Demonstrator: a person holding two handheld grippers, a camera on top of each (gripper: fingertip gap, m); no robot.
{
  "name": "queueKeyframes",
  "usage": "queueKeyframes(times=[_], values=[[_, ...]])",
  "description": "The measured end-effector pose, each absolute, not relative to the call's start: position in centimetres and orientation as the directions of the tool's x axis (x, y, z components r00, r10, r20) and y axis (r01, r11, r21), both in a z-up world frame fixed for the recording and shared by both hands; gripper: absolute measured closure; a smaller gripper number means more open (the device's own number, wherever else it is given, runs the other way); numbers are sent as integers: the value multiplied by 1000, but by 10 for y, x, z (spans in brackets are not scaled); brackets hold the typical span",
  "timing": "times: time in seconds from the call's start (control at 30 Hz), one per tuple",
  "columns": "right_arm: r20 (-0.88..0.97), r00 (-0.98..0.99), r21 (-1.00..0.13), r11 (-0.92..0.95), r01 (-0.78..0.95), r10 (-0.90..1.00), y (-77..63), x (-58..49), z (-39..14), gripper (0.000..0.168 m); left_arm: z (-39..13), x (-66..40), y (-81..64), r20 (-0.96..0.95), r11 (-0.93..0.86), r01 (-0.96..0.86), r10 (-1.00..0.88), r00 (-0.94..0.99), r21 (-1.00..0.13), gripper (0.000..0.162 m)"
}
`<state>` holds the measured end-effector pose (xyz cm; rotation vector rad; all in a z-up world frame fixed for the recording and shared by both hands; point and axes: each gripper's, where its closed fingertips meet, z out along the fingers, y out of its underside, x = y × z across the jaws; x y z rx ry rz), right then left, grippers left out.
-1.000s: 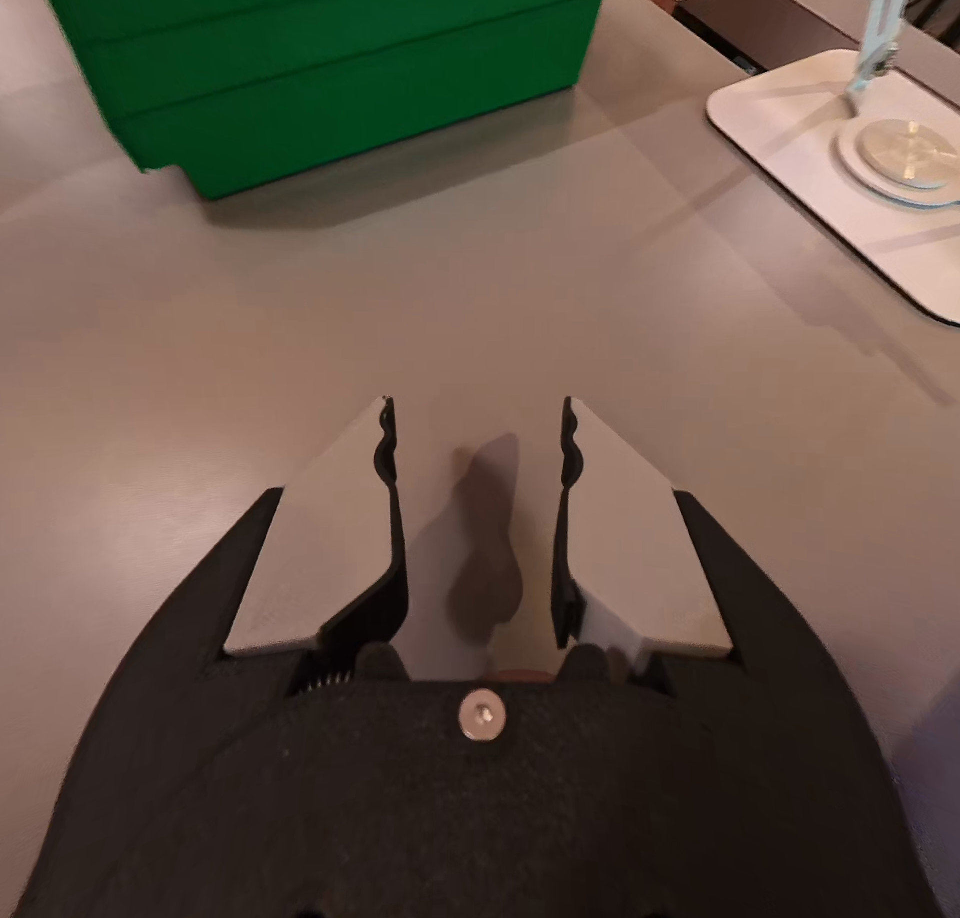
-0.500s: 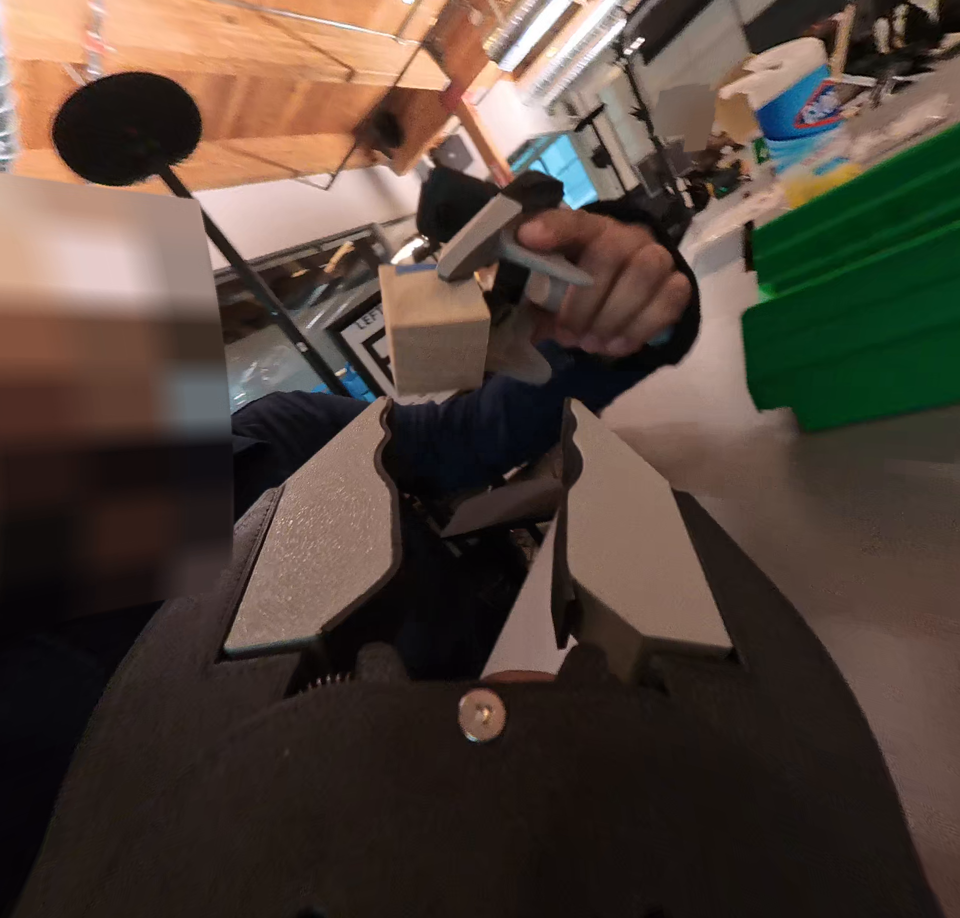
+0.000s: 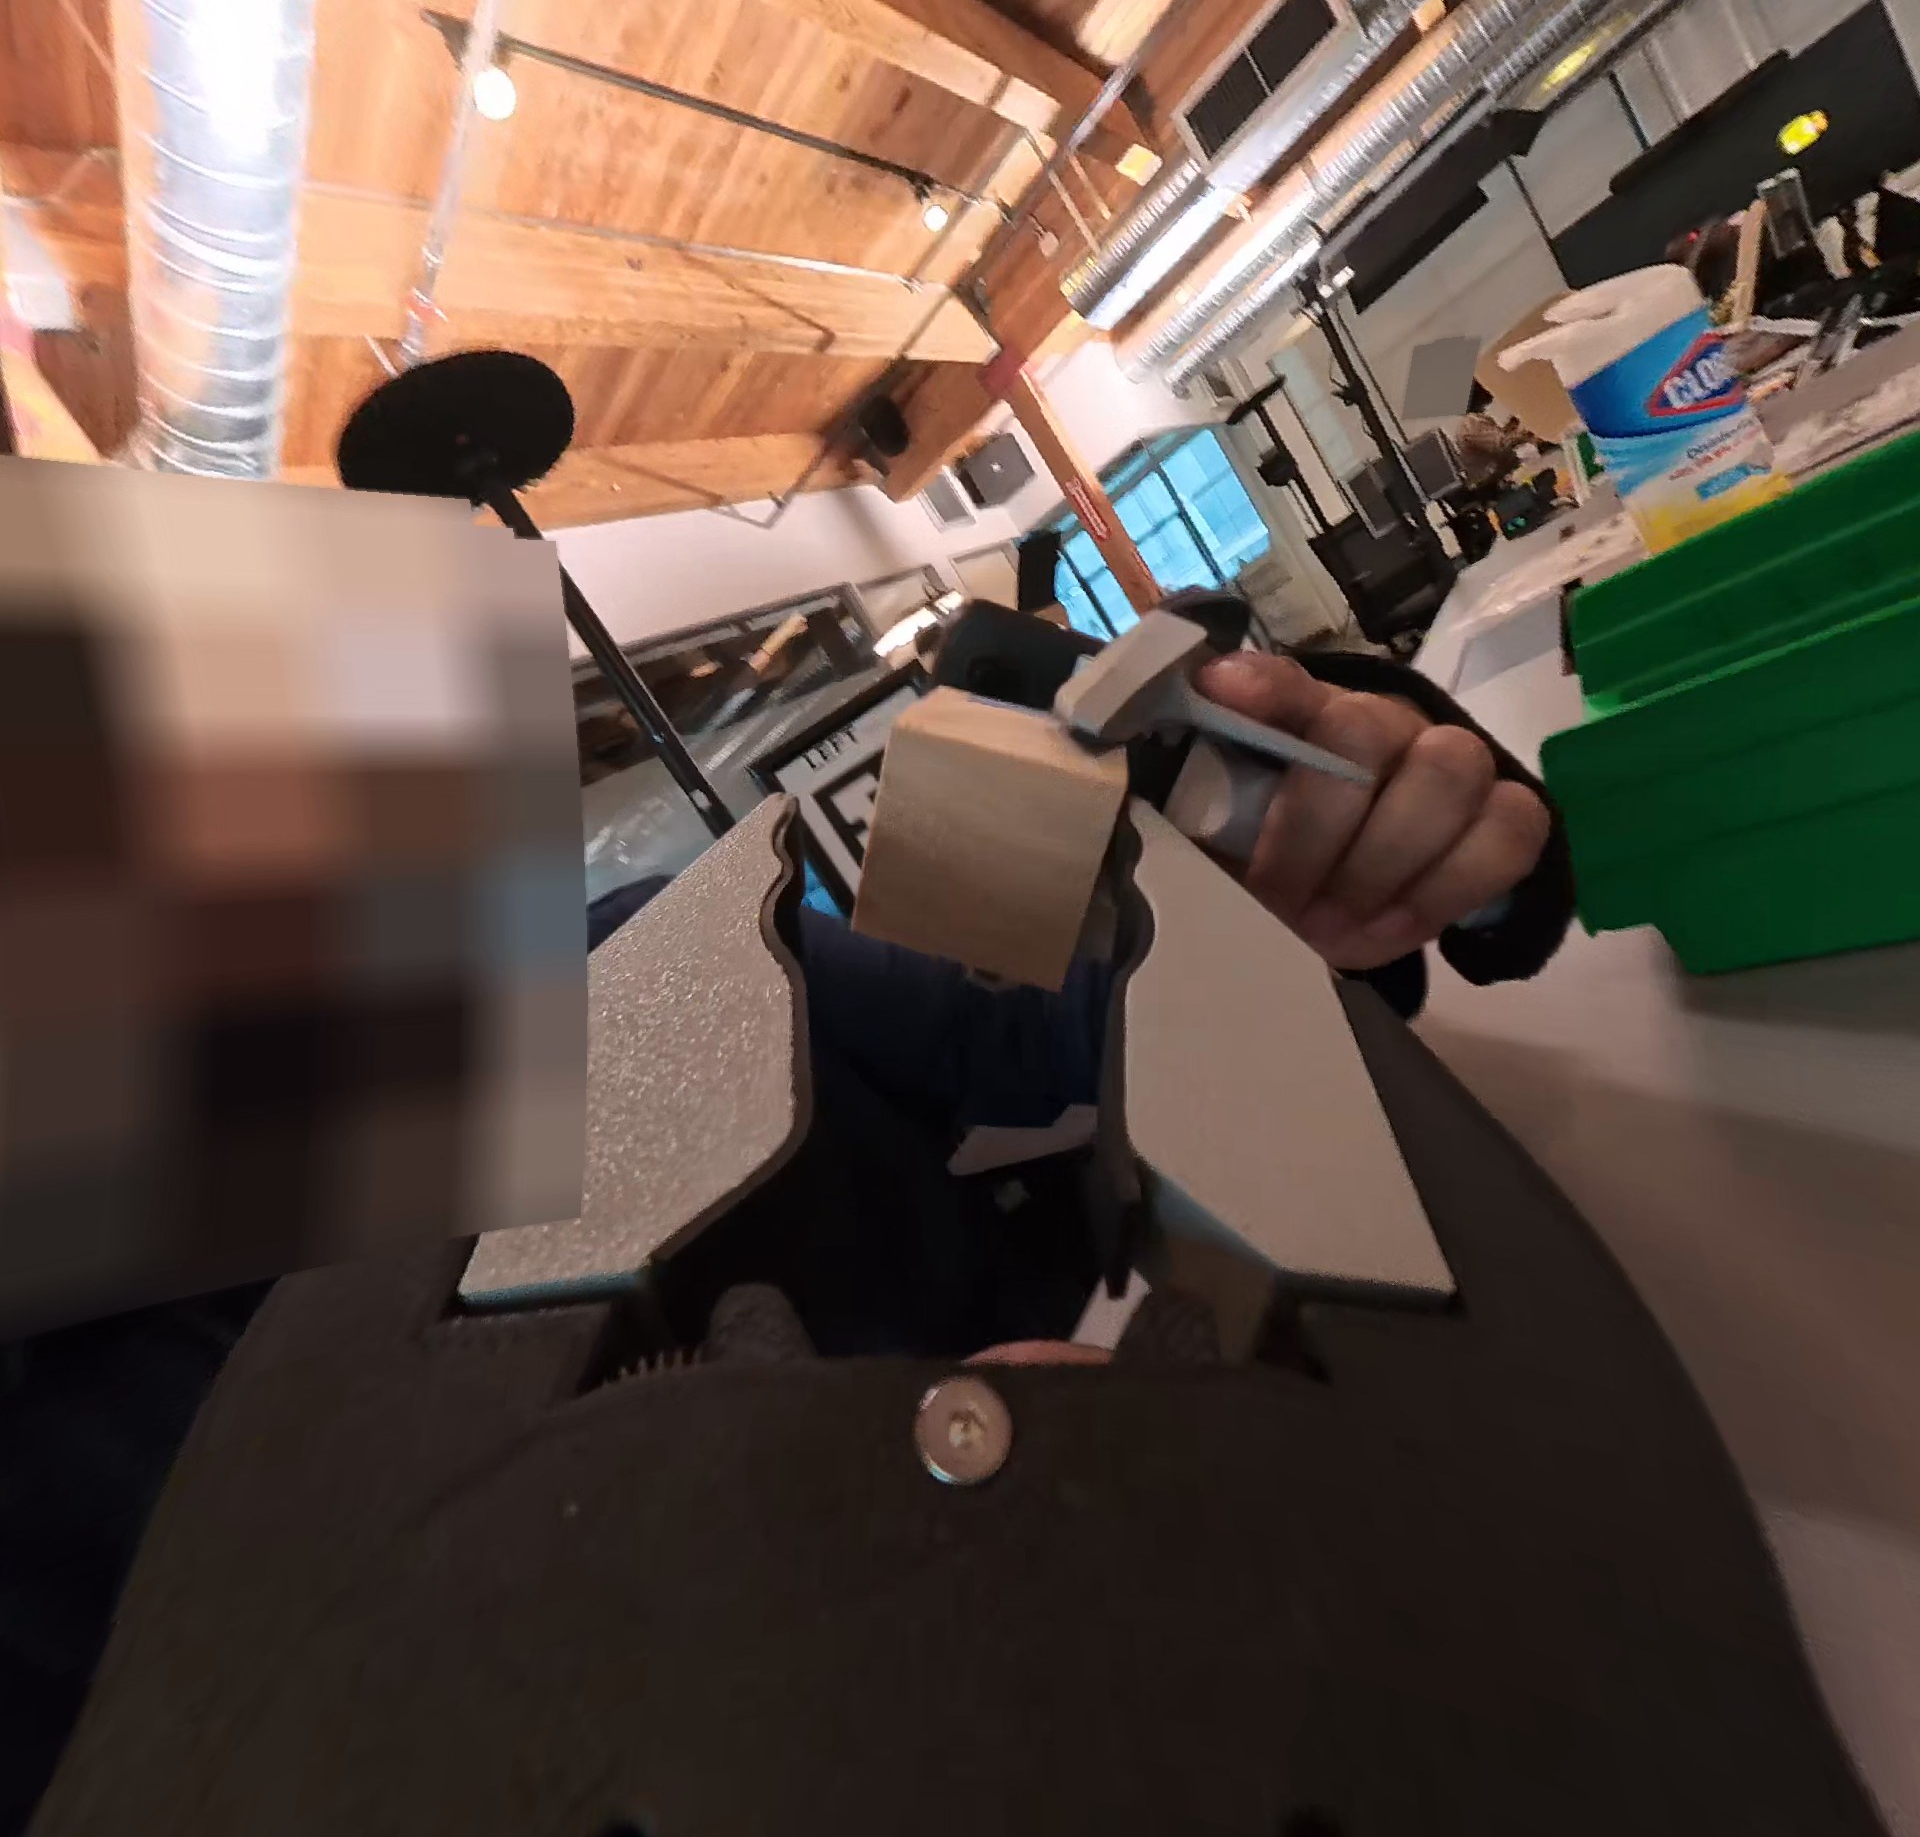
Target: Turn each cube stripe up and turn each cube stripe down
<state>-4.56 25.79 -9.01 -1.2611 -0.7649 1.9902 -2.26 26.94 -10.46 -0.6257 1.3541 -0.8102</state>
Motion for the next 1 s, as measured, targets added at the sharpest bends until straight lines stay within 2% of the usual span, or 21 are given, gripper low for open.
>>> queueKeyframes(times=[0.03,0.07,0.3,0.37,0.43,0.53,0.63,0.7,0.83,0.93,1.0], values=[[-541,-285,-774,-600,-200,792,259,-49,-95,116,-105,-23,273,-600,601,133,-798,50,-788,118],[-531,-239,-795,-575,-192,813,262,-51,-99,122,-105,-24,275,-609,611,127,-791,65,-781,118],[-558,-114,-808,-569,-152,822,273,-55,-114,122,-125,-26,288,-622,629,40,-775,110,-776,117],[-571,-64,-804,-573,-156,819,281,-52,-119,123,-128,-28,296,-599,614,33,-780,182,-789,117],[-553,26,-825,-542,-159,833,290,-47,-124,123,-122,-31,296,-589,619,65,-770,243,-782,110],[-474,113,-876,-455,-163,873,294,-39,-118,123,-117,-34,300,-518,555,83,-813,264,-828,108],[-342,300,-939,-310,-147,891,301,-25,-106,124,-126,-30,307,-429,458,66,-867,252,-887,106],[-250,427,-968,-213,-133,869,298,-8,-85,124,-140,-25,311,-434,448,6,-870,234,-894,107],[-85,758,-992,-127,-3,647,304,69,-54,124,-166,-12,321,-440,418,-138,-866,239,-898,115],[-49,901,-973,-223,54,432,313,150,-61,123,-177,-6,323,-379,342,-185,-897,228,-921,115],[-40,960,-917,-392,75,277,326,210,-98,123,-184,-5,328,-333,283,-223,-913,235,-933,115]])
